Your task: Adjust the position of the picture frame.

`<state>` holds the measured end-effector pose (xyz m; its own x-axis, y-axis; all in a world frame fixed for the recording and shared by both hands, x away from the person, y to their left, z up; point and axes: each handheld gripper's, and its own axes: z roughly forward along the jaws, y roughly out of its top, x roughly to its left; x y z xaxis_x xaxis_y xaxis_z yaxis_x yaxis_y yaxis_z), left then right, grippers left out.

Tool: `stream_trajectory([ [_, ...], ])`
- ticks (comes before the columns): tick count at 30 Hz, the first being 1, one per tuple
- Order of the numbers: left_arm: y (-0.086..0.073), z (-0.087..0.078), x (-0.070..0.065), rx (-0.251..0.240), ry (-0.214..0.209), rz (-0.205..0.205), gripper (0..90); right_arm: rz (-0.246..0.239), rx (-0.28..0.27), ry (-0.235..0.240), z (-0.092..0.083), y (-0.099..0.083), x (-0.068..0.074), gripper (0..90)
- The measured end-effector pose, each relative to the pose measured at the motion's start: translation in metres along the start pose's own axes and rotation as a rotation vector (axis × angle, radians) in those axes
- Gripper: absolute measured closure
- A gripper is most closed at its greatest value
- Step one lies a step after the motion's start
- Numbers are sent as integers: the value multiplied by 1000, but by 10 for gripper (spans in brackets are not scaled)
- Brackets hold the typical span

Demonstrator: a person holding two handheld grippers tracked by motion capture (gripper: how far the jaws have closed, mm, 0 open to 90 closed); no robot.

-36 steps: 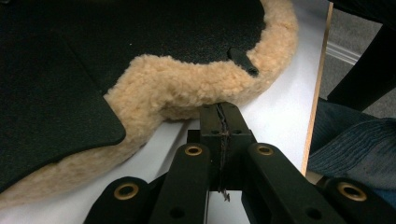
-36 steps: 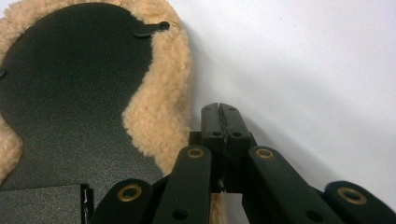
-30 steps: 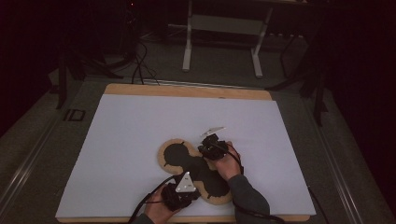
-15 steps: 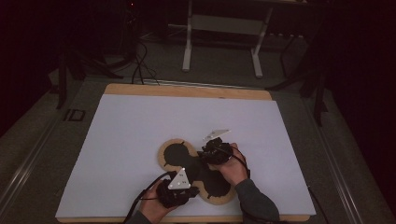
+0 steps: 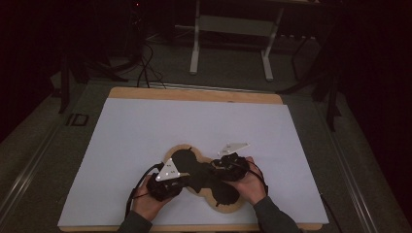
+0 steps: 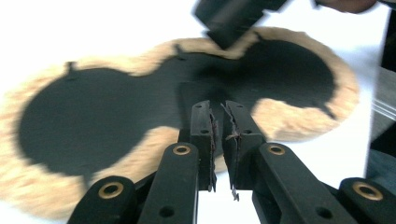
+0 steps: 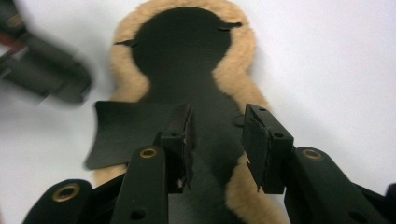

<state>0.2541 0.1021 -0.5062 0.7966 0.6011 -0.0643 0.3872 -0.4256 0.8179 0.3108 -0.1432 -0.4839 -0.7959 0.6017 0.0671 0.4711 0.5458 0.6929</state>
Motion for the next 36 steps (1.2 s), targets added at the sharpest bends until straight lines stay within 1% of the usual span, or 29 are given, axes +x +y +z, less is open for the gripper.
stream_trajectory([
  [2, -1, -2, 5, -9, 30, -9, 832, -7, -4, 19, -3, -2, 3, 623],
  [4, -1, -3, 11, -4, 59, -13, 834, -19, -4, 26, -5, -4, 8, 631],
  [6, -2, -4, 17, -6, 85, -26, 836, -31, -2, 37, -6, -7, 12, 652],
  [9, -3, -4, 26, -2, 116, -42, 845, -46, 6, 39, -7, -11, 17, 706],
  [11, -4, -4, 30, 4, 132, -47, 863, -54, 11, 48, -6, -15, 20, 765],
  [15, -6, -3, 36, 11, 149, -57, 897, -83, 24, 75, -5, -21, 29, 866],
  [17, -7, -1, 37, 22, 155, -59, 899, -106, 31, 92, -5, -24, 34, 897],
  [20, -9, 3, 40, 43, 168, -63, 900, -136, 46, 116, -4, -29, 42, 899],
  [23, -10, 5, 43, 61, 178, -69, 900, -143, 64, 133, -1, -34, 47, 899],
  [26, -12, 6, 44, 62, 187, -83, 899, -146, 77, 143, 0, -37, 50, 899],
  [30, -12, 6, 45, 64, 193, -85, 899, -148, 87, 154, 2, -39, 53, 899],
  [33, -13, 7, 46, 68, 204, -85, 900, -158, 111, 175, 7, -42, 58, 898],
  [36, -13, 7, 46, 71, 205, -85, 900, -178, 128, 173, 9, -44, 61, 899],
])
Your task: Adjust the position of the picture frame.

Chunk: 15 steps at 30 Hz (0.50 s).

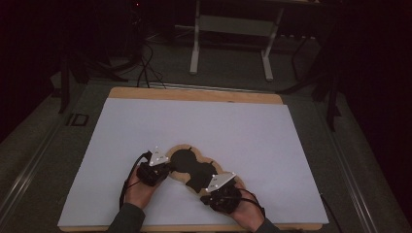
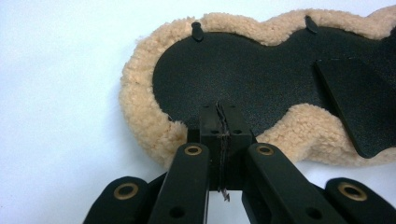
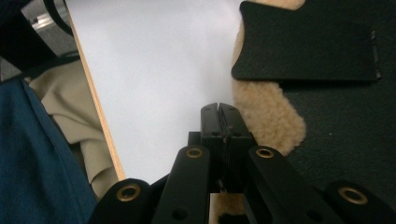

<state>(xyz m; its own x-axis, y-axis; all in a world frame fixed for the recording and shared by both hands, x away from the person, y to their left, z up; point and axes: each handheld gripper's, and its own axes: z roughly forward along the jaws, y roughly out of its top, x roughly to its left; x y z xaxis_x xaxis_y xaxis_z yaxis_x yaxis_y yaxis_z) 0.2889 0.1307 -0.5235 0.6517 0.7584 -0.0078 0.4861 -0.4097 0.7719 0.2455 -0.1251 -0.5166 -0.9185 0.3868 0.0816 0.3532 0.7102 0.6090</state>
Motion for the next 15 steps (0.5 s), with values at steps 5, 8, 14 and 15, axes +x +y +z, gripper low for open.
stream_trajectory([
  [5, 0, 0, -1, 1, 7, 3, 900, -14, 7, -4, 0, 0, 0, 900],
  [8, 0, 0, -2, 1, 12, 5, 900, -33, 13, -17, 0, 0, 1, 900],
  [14, 0, 0, -3, 1, 11, 9, 899, -49, 22, -24, -1, 1, 0, 900],
  [15, 0, 0, -3, 4, 12, 10, 899, -51, 24, -27, -1, 0, -1, 900],
])
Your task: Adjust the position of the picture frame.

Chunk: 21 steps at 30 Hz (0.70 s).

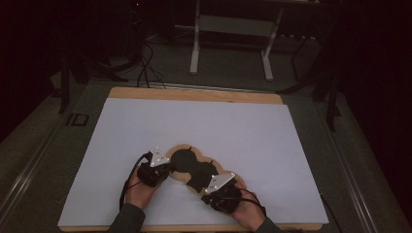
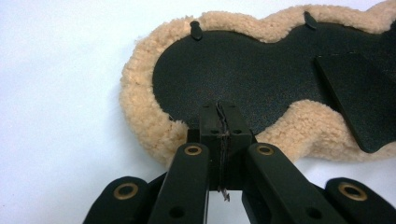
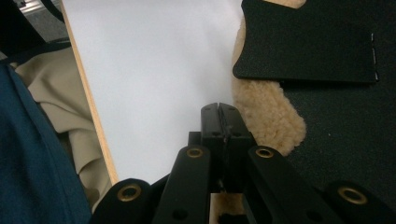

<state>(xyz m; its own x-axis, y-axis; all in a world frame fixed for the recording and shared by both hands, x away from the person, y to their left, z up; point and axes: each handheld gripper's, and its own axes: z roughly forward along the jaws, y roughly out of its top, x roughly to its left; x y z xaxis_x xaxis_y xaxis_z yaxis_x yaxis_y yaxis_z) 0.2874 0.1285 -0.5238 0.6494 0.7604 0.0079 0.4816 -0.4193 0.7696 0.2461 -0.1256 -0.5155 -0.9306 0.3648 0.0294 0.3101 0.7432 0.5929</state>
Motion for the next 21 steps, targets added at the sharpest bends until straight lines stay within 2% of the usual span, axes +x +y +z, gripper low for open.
stream_trajectory([
  [10, 0, 1, -3, 2, -6, 10, 899, -1, 18, -43, -4, -2, -8, 900],
  [21, 1, 3, -7, -1, -19, 16, 898, 32, 16, -83, -7, -7, -21, 900],
])
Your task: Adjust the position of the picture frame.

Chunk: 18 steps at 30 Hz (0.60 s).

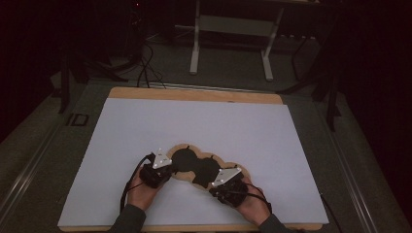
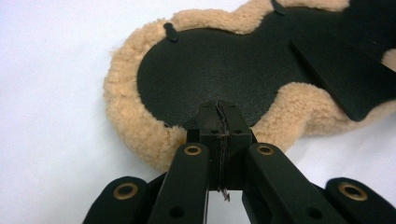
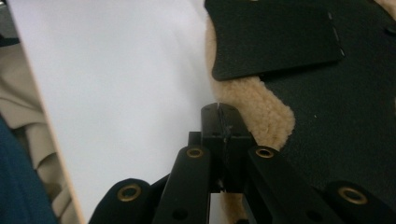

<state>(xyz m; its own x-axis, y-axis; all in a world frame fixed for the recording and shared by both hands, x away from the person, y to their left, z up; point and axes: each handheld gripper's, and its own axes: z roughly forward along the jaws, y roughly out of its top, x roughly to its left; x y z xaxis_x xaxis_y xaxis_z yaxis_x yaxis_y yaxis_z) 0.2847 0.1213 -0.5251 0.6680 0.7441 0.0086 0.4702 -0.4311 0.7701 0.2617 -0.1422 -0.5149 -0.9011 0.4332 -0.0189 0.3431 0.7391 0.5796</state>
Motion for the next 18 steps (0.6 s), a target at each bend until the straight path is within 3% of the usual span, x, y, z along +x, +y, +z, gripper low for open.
stream_trajectory([
  [10, 1, 1, -5, -3, -11, 17, 896, 47, -10, -19, 0, -4, -18, 900],
  [18, 1, 1, -6, -11, -21, 11, 893, 49, -14, -31, -1, -6, -27, 900],
])
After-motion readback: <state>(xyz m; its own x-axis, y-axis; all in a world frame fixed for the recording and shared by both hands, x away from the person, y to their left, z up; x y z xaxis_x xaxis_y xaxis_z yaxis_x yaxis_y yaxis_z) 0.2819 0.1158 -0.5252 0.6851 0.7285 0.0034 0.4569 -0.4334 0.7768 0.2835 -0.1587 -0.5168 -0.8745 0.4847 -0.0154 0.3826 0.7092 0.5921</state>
